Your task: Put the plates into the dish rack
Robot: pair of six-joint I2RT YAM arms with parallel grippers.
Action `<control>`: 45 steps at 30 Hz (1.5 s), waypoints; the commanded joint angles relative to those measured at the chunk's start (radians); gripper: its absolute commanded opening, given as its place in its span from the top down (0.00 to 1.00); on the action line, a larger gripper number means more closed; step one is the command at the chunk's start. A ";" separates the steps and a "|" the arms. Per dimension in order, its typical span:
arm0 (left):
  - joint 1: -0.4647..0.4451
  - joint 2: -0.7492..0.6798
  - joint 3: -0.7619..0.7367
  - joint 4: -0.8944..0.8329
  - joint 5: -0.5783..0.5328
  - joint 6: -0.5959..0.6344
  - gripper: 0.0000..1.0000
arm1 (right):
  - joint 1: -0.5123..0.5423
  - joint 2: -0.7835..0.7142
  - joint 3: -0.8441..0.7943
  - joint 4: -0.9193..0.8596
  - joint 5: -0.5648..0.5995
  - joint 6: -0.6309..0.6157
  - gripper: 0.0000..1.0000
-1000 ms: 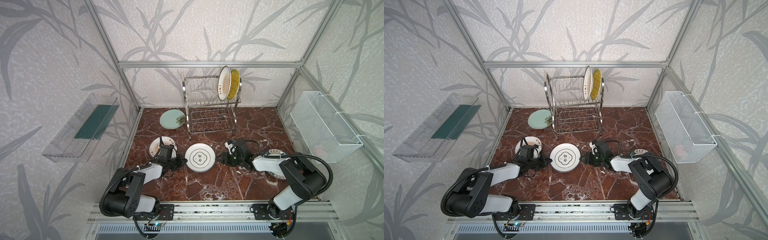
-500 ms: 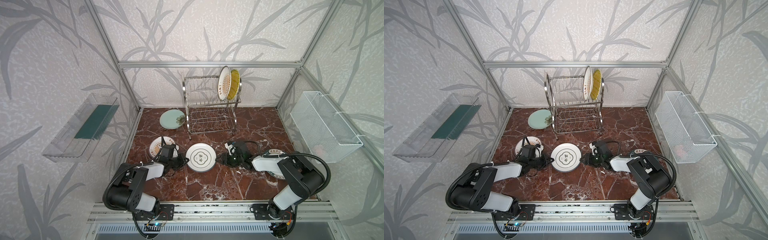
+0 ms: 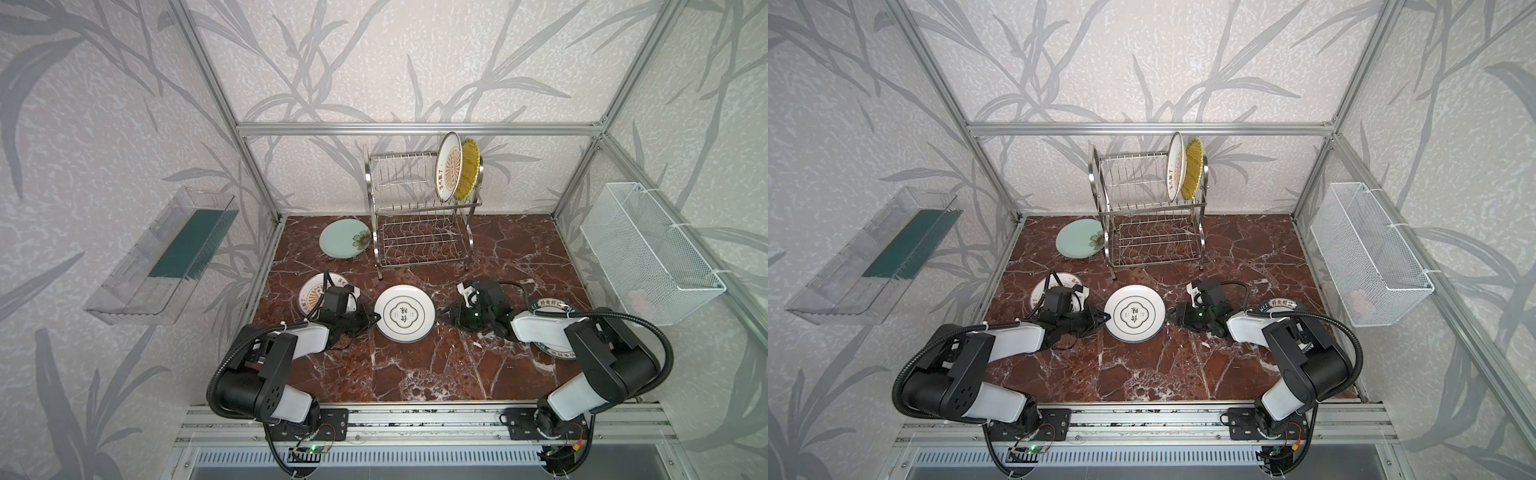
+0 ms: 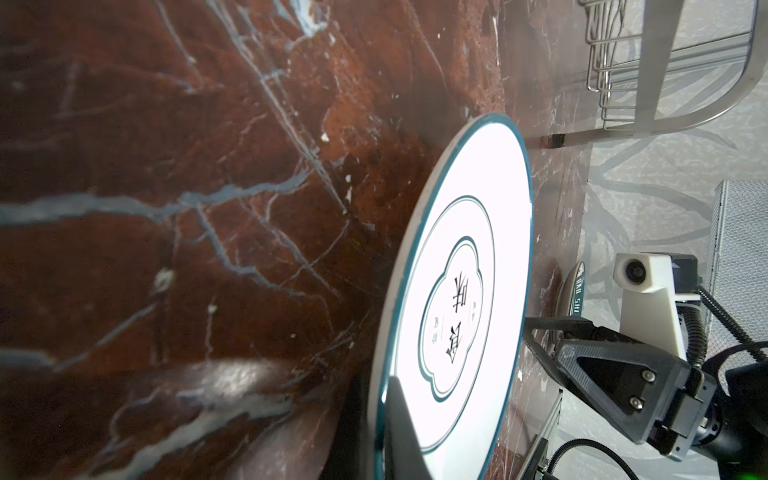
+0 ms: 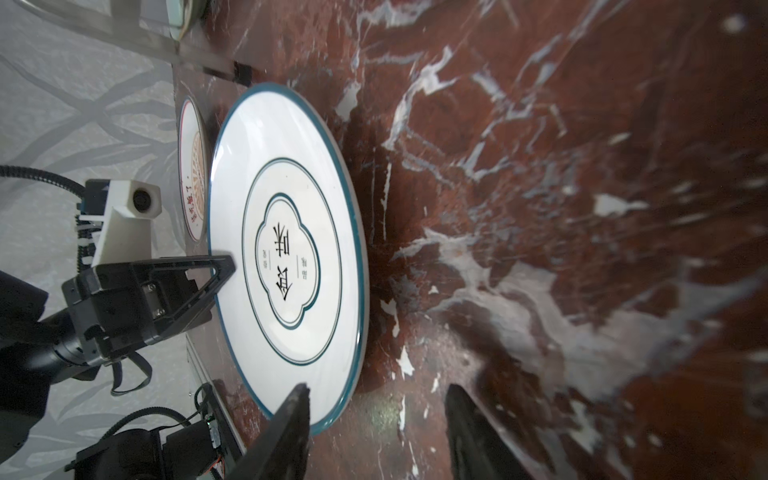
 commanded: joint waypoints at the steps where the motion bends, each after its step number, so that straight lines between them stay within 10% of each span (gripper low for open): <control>1: -0.006 -0.042 0.029 -0.057 0.009 -0.004 1.00 | -0.031 -0.077 -0.008 -0.048 -0.028 -0.007 0.48; 27: -0.087 -0.114 0.078 0.030 0.144 -0.039 1.00 | -0.003 -0.123 0.011 -0.051 -0.032 0.011 0.49; 45: -0.130 -0.094 0.100 0.062 0.161 -0.045 1.00 | 0.005 -0.116 0.008 -0.028 -0.045 0.018 0.80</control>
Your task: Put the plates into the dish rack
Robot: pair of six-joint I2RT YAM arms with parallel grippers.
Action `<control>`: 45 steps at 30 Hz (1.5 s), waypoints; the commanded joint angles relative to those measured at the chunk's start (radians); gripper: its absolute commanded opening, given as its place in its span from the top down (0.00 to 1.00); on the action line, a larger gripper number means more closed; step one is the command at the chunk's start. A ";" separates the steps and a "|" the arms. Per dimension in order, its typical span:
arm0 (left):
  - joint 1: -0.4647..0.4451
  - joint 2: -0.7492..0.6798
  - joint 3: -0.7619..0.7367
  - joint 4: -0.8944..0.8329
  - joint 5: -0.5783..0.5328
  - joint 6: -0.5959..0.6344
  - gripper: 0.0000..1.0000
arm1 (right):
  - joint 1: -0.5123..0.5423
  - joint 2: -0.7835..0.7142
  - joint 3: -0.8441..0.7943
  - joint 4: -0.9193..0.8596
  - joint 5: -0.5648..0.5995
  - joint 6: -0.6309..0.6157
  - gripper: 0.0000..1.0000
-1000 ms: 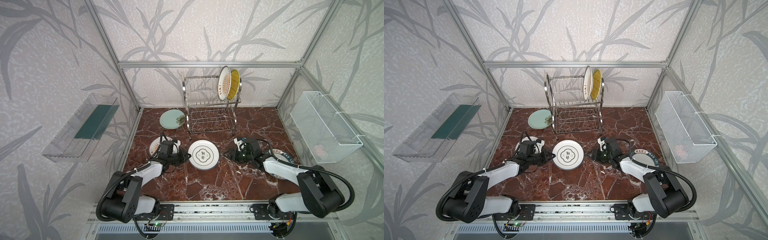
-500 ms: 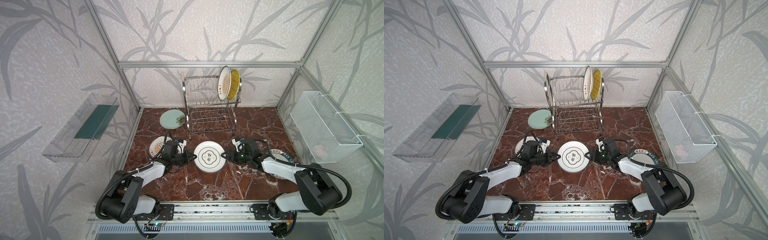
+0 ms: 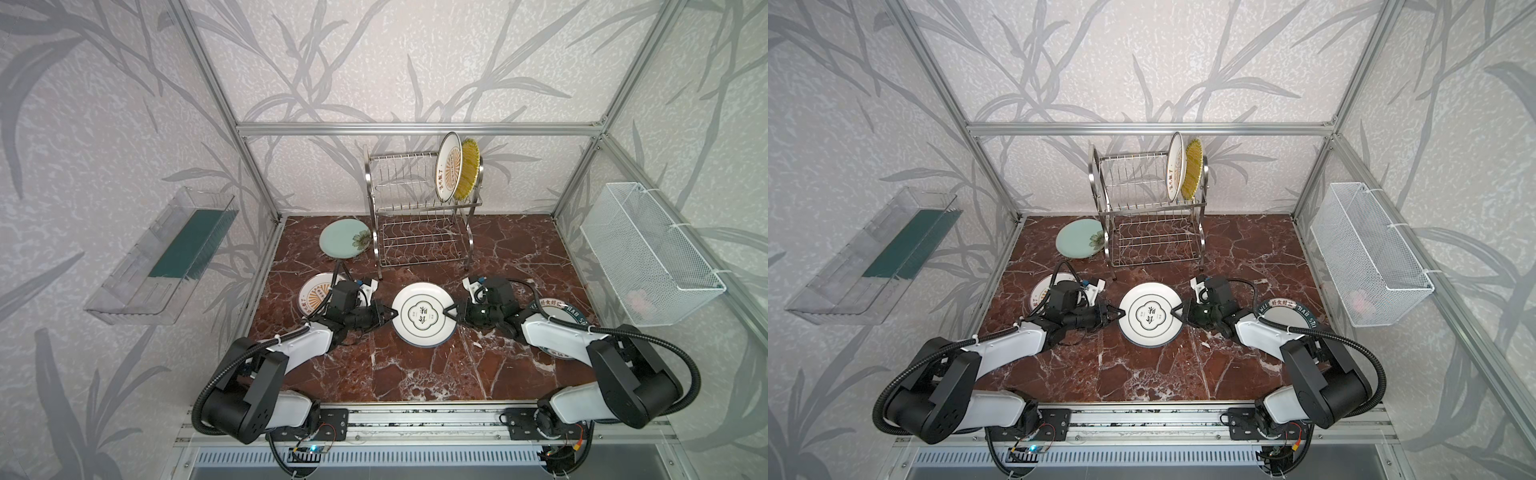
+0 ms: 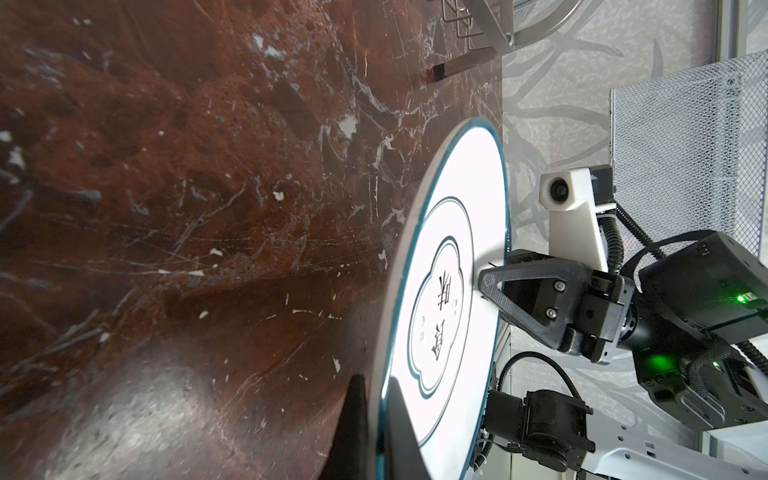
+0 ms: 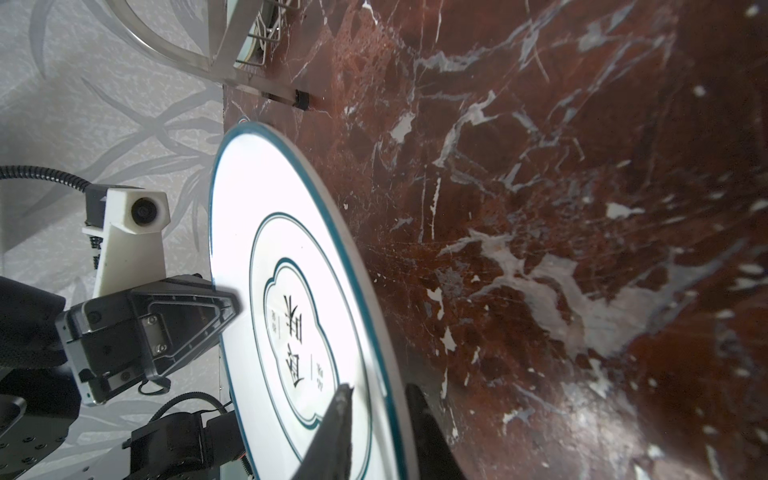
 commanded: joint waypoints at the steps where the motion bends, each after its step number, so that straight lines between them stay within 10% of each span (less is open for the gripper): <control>1: -0.006 0.000 0.045 0.062 0.039 -0.010 1.00 | 0.003 -0.001 0.009 0.020 -0.018 -0.002 0.81; 14: -0.010 -0.023 0.075 -0.035 -0.008 0.025 1.00 | 0.002 -0.028 0.006 0.003 -0.013 -0.007 1.00; 19: -0.010 -0.053 0.088 -0.123 -0.075 0.054 0.82 | -0.018 -0.060 0.004 -0.033 -0.002 -0.017 1.00; 32: -0.003 -0.089 0.188 -0.277 -0.469 0.158 0.64 | -0.121 -0.168 -0.001 -0.131 -0.039 -0.065 1.00; 45: 0.032 0.178 0.482 -0.303 -0.717 0.294 0.60 | -0.163 -0.386 -0.027 -0.301 0.013 -0.123 1.00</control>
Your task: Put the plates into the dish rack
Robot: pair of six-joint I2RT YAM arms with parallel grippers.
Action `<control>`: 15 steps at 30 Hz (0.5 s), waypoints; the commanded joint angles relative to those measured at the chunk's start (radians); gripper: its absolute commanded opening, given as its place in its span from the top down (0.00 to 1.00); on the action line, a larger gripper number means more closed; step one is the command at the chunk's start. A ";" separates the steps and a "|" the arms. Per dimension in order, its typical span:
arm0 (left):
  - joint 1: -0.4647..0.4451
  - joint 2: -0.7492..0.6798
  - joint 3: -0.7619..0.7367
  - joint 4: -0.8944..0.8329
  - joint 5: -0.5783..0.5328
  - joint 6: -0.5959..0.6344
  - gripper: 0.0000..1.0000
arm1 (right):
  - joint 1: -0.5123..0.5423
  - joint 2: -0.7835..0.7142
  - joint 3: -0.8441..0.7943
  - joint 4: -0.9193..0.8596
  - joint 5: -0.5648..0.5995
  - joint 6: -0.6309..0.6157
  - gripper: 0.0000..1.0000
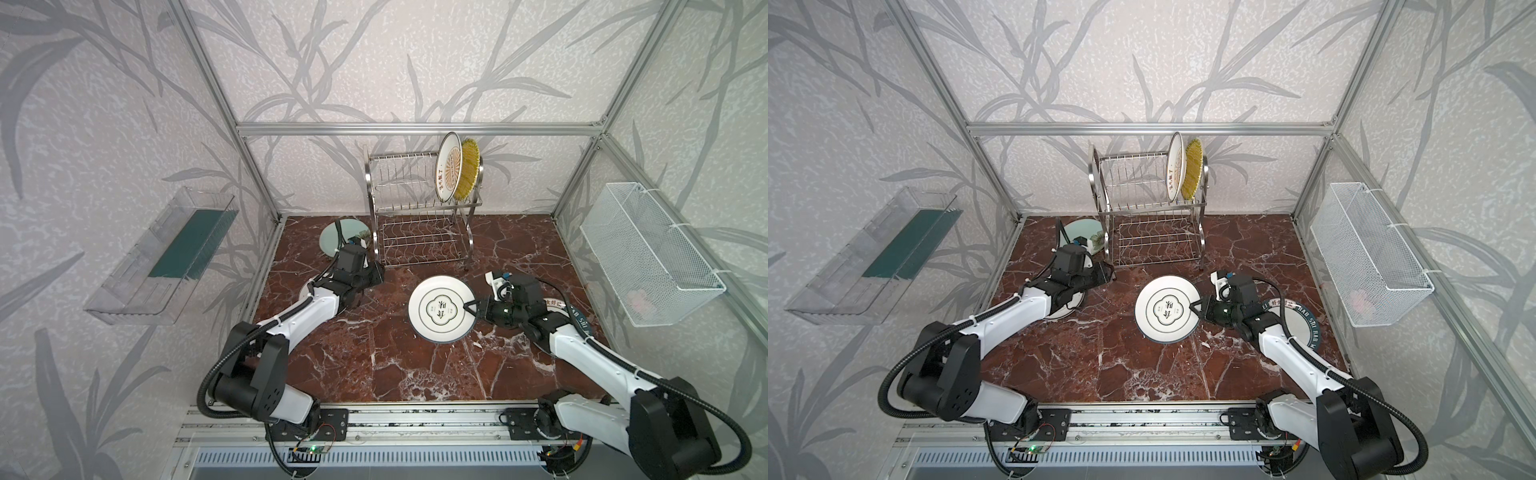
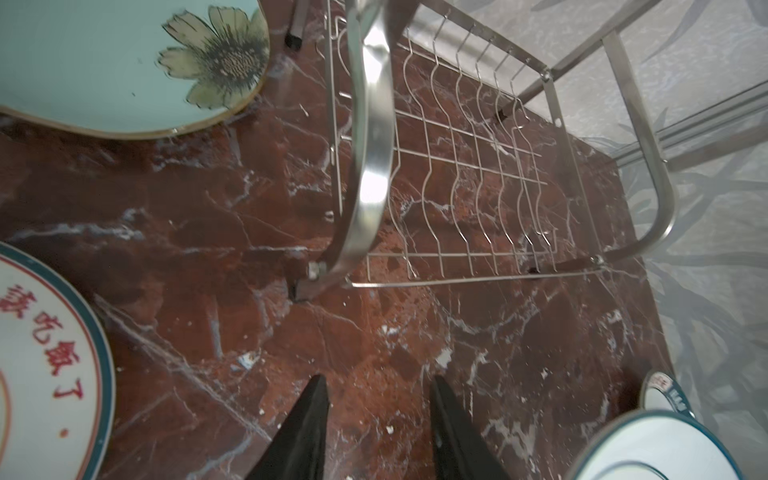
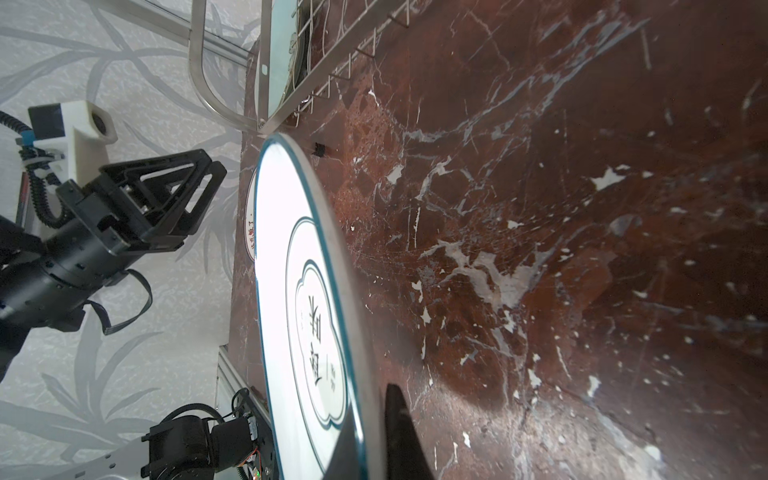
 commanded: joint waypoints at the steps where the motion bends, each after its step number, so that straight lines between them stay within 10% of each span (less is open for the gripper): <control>1: 0.009 0.052 0.057 0.005 -0.134 0.057 0.59 | -0.022 -0.080 -0.014 -0.043 0.008 -0.028 1.00; 15: 0.037 0.223 0.141 0.182 -0.094 0.169 0.67 | -0.048 -0.184 -0.010 -0.162 0.028 -0.055 1.00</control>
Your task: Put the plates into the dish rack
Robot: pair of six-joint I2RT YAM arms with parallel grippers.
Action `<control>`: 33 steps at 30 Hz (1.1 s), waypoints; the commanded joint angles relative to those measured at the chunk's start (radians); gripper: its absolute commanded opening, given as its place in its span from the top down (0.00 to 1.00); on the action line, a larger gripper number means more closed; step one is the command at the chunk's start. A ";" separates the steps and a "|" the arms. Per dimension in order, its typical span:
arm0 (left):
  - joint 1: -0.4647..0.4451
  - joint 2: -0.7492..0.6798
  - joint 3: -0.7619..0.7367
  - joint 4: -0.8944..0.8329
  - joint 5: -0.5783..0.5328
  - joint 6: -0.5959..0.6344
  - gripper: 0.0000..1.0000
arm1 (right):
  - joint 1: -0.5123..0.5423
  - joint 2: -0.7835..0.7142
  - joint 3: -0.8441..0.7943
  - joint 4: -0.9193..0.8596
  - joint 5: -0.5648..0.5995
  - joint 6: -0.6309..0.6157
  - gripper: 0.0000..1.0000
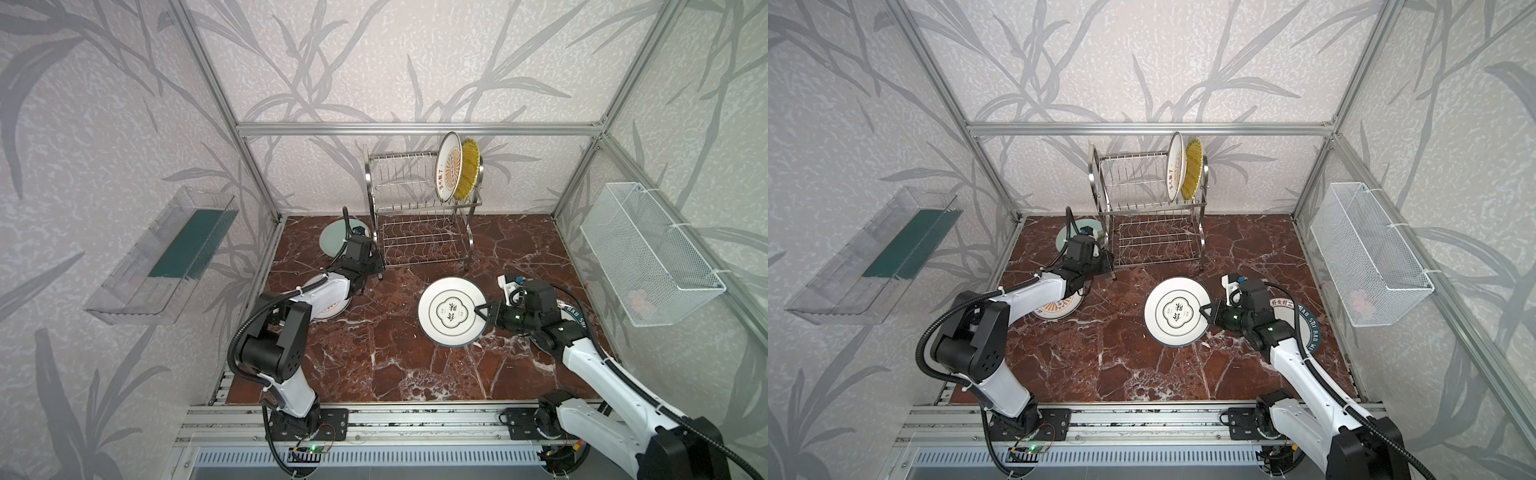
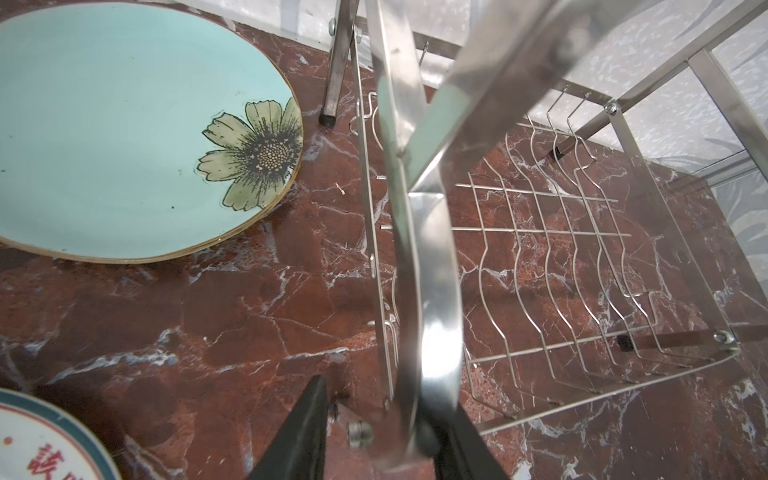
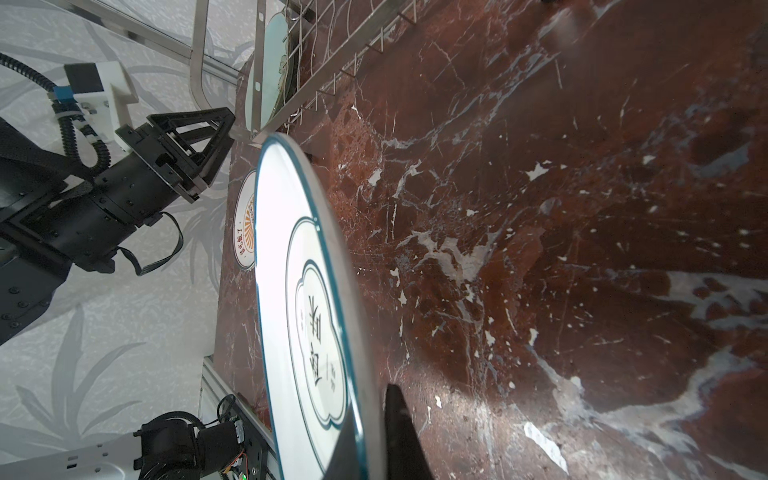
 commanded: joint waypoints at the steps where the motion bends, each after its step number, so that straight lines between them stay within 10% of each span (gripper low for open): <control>1: 0.010 0.016 0.037 0.051 -0.002 0.038 0.68 | -0.005 -0.034 0.006 -0.012 -0.004 -0.015 1.00; 33: -0.102 -0.008 -0.058 0.164 0.092 -0.074 0.85 | -0.023 -0.076 0.195 -0.176 0.037 -0.129 1.00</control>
